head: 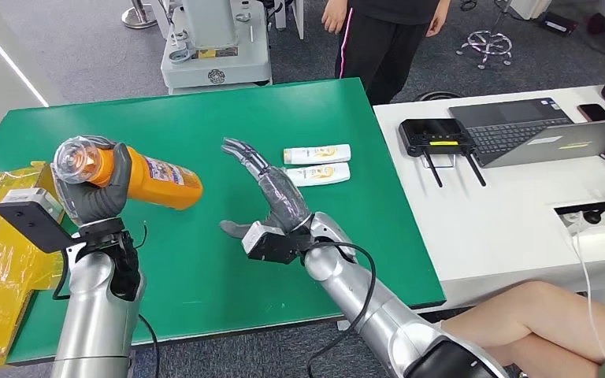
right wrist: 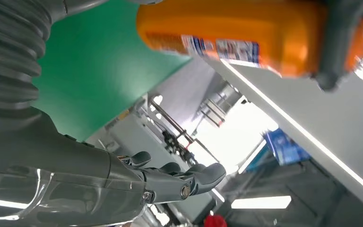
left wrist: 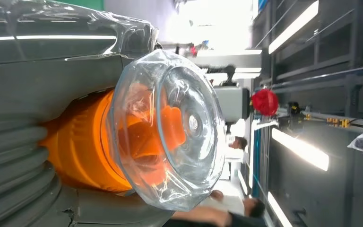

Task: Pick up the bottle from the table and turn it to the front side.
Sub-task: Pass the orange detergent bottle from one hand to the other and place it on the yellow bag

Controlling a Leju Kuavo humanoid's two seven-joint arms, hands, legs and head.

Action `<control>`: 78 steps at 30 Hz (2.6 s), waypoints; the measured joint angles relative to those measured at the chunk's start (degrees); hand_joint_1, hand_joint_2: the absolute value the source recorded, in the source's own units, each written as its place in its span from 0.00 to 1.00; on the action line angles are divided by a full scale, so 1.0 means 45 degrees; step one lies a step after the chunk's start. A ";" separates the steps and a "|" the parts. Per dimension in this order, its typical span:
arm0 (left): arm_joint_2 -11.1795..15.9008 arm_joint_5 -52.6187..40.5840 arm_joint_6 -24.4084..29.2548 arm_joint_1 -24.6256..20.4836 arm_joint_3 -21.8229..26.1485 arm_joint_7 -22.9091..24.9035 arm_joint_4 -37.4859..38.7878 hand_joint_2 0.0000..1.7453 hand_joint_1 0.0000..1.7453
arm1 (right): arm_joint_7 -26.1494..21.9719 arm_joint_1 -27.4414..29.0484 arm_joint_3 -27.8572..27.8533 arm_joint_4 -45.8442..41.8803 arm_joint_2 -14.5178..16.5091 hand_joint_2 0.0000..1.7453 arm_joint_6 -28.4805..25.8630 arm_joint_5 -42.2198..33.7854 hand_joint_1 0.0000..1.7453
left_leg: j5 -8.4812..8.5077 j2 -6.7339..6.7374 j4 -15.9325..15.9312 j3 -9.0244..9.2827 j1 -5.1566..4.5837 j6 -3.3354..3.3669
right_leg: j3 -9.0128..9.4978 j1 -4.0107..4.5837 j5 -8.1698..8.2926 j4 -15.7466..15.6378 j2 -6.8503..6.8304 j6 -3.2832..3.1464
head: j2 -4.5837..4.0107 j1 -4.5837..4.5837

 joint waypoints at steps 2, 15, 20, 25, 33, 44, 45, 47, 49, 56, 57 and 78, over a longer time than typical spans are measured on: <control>0.0400 -0.0602 0.0608 -0.0110 0.0019 -0.0006 0.0079 1.00 1.00 | -0.0299 0.0499 -0.0010 -0.0767 -0.0022 1.00 -0.0513 -0.0448 0.00 | -0.0001 0.0003 0.0000 0.0000 0.0002 -0.0001 | -0.0003 0.0001 -0.0001 0.0000 0.0005 -0.0002 | 0.0000 0.0001; 0.4191 -0.3686 0.2302 -0.1074 0.0417 0.0569 0.0285 1.00 1.00 | -0.0607 0.4185 0.0543 -0.6507 -0.0310 1.00 -0.1989 -0.2095 0.00 | -0.0010 0.0068 -0.0007 -0.0014 0.0037 -0.0019 | -0.0037 0.0033 -0.0004 0.0004 0.0075 -0.0021 | 0.0000 -0.0001; 0.5104 -0.3874 0.2218 -0.1148 0.0551 0.0669 0.0284 1.00 1.00 | -0.0607 0.4676 0.0735 -0.7423 -0.0363 1.00 -0.1978 -0.2117 0.00 | -0.0004 0.0051 -0.0008 -0.0017 0.0046 -0.0025 | -0.0032 0.0040 -0.0003 0.0004 0.0052 -0.0024 | 0.0000 0.0005; 0.5957 -0.4452 0.1708 -0.1218 0.0548 0.0979 0.0288 1.00 1.00 | -0.0607 0.4932 0.0853 -0.7802 -0.0372 1.00 -0.1944 -0.2362 0.00 | -0.0001 0.0093 -0.0006 -0.0018 0.0047 -0.0030 | -0.0039 0.0040 0.0016 0.0004 0.0096 -0.0049 | 0.0000 0.0007; 0.7124 -0.5078 0.0199 -0.1676 0.0521 0.1202 0.0294 1.00 1.00 | -0.0607 0.5319 0.1003 -0.8056 -0.0385 1.00 -0.2003 -0.2582 0.00 | -0.0001 0.0099 -0.0003 -0.0019 0.0055 -0.0031 | -0.0047 0.0046 0.0017 0.0003 0.0102 -0.0051 | 0.0000 0.0007; 1.0291 -0.7568 -0.5284 -0.3147 -0.1984 0.0599 0.2524 1.00 1.00 | -0.0606 0.6035 0.1240 -0.8525 -0.0409 1.00 -0.1285 -0.3013 0.00 | 0.0007 0.0074 -0.0005 -0.0019 0.0080 -0.0082 | -0.0045 0.0071 0.0017 -0.0002 0.0075 -0.0079 | 0.0000 0.0010; 1.0201 -0.7687 -0.5322 -0.3252 -0.2354 0.0494 0.3008 1.00 1.00 | -0.0606 0.6074 0.1257 -0.8543 -0.0409 1.00 -0.1287 -0.3032 0.00 | 0.0010 0.0080 -0.0005 -0.0020 0.0080 -0.0084 | -0.0044 0.0071 0.0024 -0.0002 0.0081 -0.0086 | 0.0000 0.0011; 1.0055 -0.7851 -0.5395 -0.3404 -0.3035 0.0282 0.3906 1.00 1.00 | -0.0607 0.6173 0.1276 -0.8567 -0.0409 1.00 -0.1287 -0.3121 0.00 | 0.0012 0.0108 -0.0004 -0.0020 0.0080 -0.0084 | -0.0049 0.0071 0.0041 -0.0002 0.0110 -0.0099 | 0.0000 0.0011; 0.9926 -0.7974 -0.5379 -0.3532 -0.3608 0.0062 0.4721 1.00 1.00 | -0.0606 0.6283 0.1285 -0.8599 -0.0409 1.00 -0.1304 -0.3194 0.00 | 0.0012 0.0132 -0.0003 -0.0020 0.0080 -0.0083 | -0.0055 0.0071 0.0049 -0.0003 0.0136 -0.0103 | 0.0000 0.0011; 0.9050 -0.9210 -0.3730 -0.3866 -0.5122 -0.0203 0.7277 1.00 1.00 | -0.0607 0.6433 0.1337 -0.8658 -0.0414 1.00 -0.1426 -0.3199 0.00 | 0.0011 0.0123 0.0001 -0.0021 0.0079 -0.0083 | -0.0057 0.0071 0.0050 -0.0007 0.0123 -0.0103 | 0.0000 0.0010; 0.8888 -0.9464 -0.3454 -0.3893 -0.5347 -0.0159 0.7597 1.00 1.00 | -0.0606 0.6443 0.1353 -0.8658 -0.0414 1.00 -0.1436 -0.3197 0.00 | 0.0011 0.0123 0.0001 -0.0021 0.0080 -0.0083 | -0.0057 0.0071 0.0050 -0.0007 0.0124 -0.0104 | 0.0000 0.0011; 0.8644 -1.1599 -0.1641 -0.3603 -0.7496 0.0947 1.0484 1.00 1.00 | -0.0606 0.6418 0.1395 -0.8575 -0.0414 1.00 -0.0763 -0.3439 0.00 | 0.0010 0.0118 -0.0003 -0.0031 0.0088 -0.0088 | -0.0058 0.0083 0.0048 0.0001 0.0119 -0.0107 | 0.0000 0.0012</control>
